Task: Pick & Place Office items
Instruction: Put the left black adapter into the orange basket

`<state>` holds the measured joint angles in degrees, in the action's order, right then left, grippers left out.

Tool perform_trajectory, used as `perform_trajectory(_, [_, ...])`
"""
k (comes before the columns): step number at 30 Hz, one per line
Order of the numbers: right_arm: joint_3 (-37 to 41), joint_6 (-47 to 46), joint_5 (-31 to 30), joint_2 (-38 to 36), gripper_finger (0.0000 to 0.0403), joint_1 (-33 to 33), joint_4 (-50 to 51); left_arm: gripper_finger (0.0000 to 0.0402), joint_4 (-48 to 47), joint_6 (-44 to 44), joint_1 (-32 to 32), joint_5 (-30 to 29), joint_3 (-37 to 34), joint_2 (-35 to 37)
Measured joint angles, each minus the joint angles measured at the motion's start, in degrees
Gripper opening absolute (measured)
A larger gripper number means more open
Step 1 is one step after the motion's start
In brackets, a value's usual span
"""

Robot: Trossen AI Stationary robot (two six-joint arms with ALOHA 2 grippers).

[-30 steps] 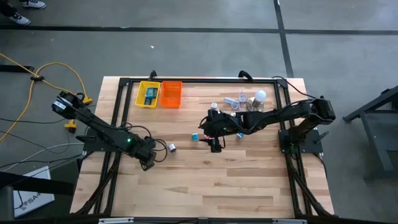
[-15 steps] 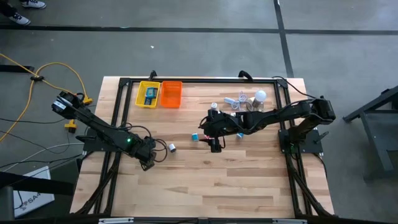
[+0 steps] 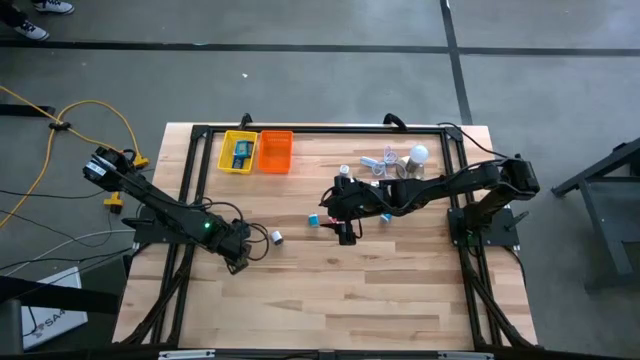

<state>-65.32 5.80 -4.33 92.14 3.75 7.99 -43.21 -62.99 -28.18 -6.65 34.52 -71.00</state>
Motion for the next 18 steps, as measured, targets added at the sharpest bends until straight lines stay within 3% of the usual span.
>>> perform_trajectory(18, [0.00,0.00,-0.01,0.00,0.0251,0.02,0.00,0.0148,2.54,1.72,0.00,-2.89,0.00,3.81])
